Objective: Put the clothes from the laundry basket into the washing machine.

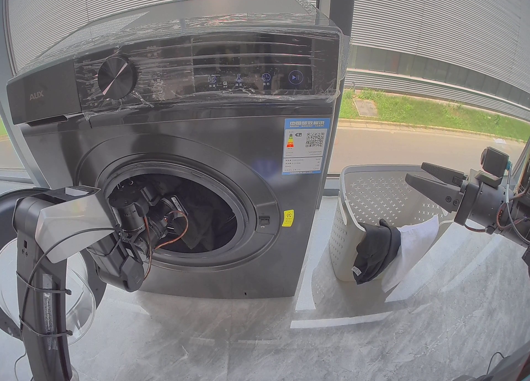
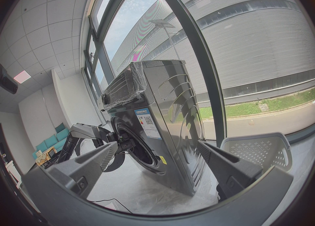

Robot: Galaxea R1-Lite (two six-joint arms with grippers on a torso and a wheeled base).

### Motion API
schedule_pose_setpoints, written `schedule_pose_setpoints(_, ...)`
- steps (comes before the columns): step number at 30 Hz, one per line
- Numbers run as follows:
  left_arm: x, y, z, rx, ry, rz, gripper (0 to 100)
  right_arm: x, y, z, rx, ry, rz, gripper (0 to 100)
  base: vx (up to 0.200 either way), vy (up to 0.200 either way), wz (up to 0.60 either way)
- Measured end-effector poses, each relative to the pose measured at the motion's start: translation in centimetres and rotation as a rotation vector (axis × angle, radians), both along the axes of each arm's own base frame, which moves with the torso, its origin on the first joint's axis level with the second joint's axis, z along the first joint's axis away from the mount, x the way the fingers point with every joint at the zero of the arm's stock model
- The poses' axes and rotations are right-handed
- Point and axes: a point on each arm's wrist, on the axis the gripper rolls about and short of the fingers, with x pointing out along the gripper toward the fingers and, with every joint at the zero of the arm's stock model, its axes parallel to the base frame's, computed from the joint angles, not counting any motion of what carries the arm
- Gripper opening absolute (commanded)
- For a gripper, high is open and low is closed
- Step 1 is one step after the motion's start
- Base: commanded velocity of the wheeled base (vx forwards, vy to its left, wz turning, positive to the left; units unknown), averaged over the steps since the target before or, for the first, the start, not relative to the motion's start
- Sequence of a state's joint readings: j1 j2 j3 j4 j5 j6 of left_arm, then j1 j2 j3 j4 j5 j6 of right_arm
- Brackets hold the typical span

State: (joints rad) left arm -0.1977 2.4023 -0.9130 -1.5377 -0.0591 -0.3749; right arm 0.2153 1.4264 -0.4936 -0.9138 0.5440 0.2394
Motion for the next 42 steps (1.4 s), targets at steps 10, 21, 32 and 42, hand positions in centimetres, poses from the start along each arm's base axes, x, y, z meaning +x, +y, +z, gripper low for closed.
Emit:
schedule_pose_setpoints(10, 2.7, 0.7, -0.5, -0.061, -0.059, 0.077, 0, 0.2, -0.1, -0.2, -0.002, 0.009, -0.005, 100, 0.000, 0.000, 0.00)
schedule_pose_setpoints(21, 5.0, 1.2, 0.0, -0.096, -0.147, 0.104, 0, 0.6, 0.0, -0.6, -0.006, 0.027, -0.006, 100, 0.000, 0.000, 0.00)
schedule_pose_setpoints(32, 6.6, 1.0, -0.7, -0.124, -0.186, 0.098, 0, 0.8, 0.0, -0.9, -0.009, 0.037, -0.005, 100, 0.000, 0.000, 0.00)
schedule_pose_setpoints(42, 8.1, 0.4, -2.4, 0.008, -0.141, -0.010, 100, 0.9, 0.1, -1.1, -0.010, 0.048, -0.006, 100, 0.000, 0.000, 0.00)
